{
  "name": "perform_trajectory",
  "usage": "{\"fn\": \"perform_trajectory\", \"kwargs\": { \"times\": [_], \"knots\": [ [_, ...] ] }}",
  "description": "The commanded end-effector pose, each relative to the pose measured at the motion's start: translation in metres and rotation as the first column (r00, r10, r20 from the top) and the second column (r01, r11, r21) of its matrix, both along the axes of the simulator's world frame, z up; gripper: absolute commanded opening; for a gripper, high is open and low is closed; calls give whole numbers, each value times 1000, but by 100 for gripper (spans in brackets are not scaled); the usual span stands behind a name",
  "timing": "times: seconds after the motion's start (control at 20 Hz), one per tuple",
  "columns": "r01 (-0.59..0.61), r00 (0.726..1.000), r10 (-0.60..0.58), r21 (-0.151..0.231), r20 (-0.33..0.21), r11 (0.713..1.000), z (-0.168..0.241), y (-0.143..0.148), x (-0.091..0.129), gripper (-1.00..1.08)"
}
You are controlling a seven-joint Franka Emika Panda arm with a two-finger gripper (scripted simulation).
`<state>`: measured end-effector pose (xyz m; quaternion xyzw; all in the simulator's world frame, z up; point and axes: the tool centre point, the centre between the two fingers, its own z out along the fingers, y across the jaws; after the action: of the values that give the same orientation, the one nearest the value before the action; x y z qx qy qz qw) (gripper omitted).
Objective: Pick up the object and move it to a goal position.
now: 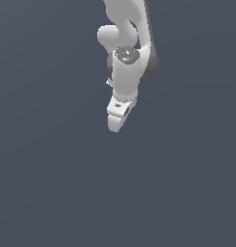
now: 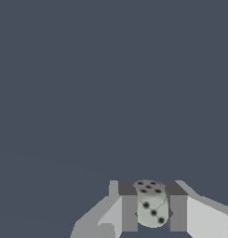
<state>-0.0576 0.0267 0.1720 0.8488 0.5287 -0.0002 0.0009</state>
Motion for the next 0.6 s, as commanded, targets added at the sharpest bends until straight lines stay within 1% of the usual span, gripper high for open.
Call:
{"fn": "perform_trajectory", "kwargs": {
  "times": [0.0, 0.3, 0.55],
  "knots": [
    [1, 1000, -1, 1, -1, 1000, 21, 10, -3, -100],
    [1, 1000, -1, 2, -1, 1000, 58, 28, -6, -100],
    [2, 1000, -2, 2, -1, 1000, 73, 35, -6, -100]
  ]
}}
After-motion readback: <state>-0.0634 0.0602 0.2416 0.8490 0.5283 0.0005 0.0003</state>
